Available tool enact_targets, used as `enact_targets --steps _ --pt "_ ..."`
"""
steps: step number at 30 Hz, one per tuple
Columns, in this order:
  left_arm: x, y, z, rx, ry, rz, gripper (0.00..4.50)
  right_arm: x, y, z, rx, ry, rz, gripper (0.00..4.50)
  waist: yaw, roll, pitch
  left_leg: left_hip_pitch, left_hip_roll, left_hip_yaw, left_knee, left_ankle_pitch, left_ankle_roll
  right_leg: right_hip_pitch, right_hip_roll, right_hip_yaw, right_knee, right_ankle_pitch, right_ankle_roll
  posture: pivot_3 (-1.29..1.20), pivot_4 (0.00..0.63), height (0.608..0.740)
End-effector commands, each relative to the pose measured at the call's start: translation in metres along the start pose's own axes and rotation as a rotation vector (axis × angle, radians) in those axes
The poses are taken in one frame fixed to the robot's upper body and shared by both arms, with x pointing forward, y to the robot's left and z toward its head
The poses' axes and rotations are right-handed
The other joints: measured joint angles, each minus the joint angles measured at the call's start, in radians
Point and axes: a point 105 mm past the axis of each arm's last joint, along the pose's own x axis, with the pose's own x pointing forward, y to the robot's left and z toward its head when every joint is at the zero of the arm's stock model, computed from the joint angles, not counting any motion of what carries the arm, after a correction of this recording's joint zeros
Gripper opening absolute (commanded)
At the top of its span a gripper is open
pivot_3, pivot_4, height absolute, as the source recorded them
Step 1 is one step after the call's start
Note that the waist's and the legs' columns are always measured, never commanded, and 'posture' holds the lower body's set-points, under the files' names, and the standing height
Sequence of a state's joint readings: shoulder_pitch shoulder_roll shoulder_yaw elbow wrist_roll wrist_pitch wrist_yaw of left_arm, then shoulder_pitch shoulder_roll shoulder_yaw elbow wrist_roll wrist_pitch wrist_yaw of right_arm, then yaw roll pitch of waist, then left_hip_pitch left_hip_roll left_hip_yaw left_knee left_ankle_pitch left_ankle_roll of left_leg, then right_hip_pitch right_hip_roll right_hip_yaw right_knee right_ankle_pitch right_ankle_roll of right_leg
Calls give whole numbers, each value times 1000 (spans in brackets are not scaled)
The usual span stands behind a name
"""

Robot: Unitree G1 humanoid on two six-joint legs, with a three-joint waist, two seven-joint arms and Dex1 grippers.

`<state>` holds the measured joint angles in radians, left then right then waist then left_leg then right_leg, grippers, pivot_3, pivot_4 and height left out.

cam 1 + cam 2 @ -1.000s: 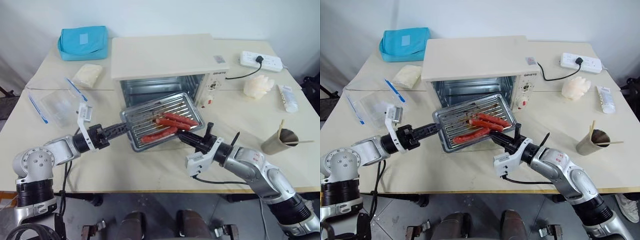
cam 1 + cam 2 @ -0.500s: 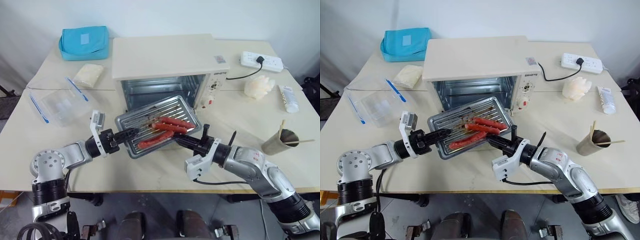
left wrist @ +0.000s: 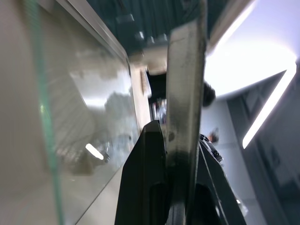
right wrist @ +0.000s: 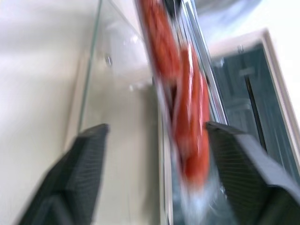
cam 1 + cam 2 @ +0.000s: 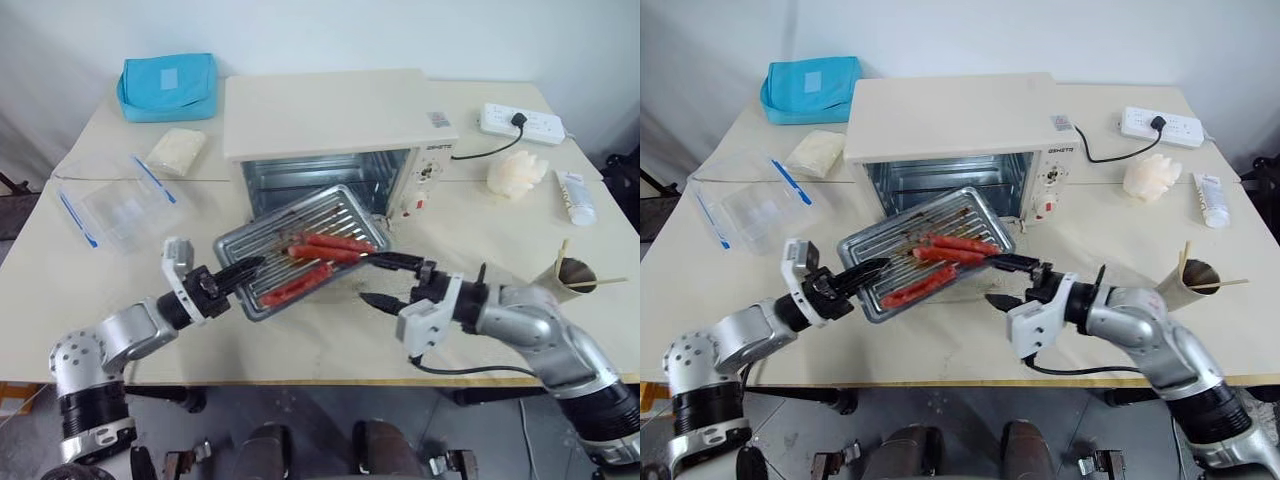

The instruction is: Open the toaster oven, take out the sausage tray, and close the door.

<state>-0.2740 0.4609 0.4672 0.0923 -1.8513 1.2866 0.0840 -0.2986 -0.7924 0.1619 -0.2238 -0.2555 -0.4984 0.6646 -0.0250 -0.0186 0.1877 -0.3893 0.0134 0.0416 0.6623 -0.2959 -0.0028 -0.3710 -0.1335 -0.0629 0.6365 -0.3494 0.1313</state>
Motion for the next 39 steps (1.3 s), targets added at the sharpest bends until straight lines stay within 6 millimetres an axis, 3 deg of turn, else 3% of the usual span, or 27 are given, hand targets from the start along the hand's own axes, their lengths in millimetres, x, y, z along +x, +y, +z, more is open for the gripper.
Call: enact_targets --steps 1,5,8,13,19,28,34,39 --pt "-10 -17 0 -5 -27 -80 0 -15 -11 -5 19 0 -36 4464 0 0 0 0 0 0 0 0 0 0 0 0 0 0 0 0 150 740" --pt "-42 -12 -5 2 -98 -47 0 -40 -10 -34 204 78 -47 4464 -2 0 0 1 0 0 0 0 1 2 1 0 -2 0 0 0 150 740" --pt "-68 -8 -18 5 -172 3 0 -57 0 -60 407 148 -71 3852 -4 0 0 3 1 0 0 -2 1 7 1 0 -9 0 0 0 150 740" --pt "-93 -6 -24 0 -320 29 0 -66 24 -80 564 187 6 2052 5 0 0 5 1 -5 1 -3 2 13 -1 2 -13 0 -1 0 150 740" --pt "-113 -4 -30 -23 -542 58 0 -59 45 -90 793 148 94 47 4 0 0 5 1 -5 1 -5 2 14 -6 1 -17 1 -3 0 150 740" --pt "-135 -3 -43 -72 -781 63 0 -31 45 -101 930 89 112 47 2 0 0 4 1 -3 1 -5 3 14 0 1 -19 1 -2 0 150 740" --pt "-145 -12 -27 -34 -943 47 0 -19 27 -90 1013 -45 107 47 8 0 0 3 2 -5 2 -6 2 14 0 0 -20 1 -2 0 150 740" --pt "-151 -14 -26 -25 -984 58 0 -19 -4 -74 1057 -163 47 47 15 0 0 3 2 -4 2 -7 3 14 0 1 -22 2 -2 0 150 740"
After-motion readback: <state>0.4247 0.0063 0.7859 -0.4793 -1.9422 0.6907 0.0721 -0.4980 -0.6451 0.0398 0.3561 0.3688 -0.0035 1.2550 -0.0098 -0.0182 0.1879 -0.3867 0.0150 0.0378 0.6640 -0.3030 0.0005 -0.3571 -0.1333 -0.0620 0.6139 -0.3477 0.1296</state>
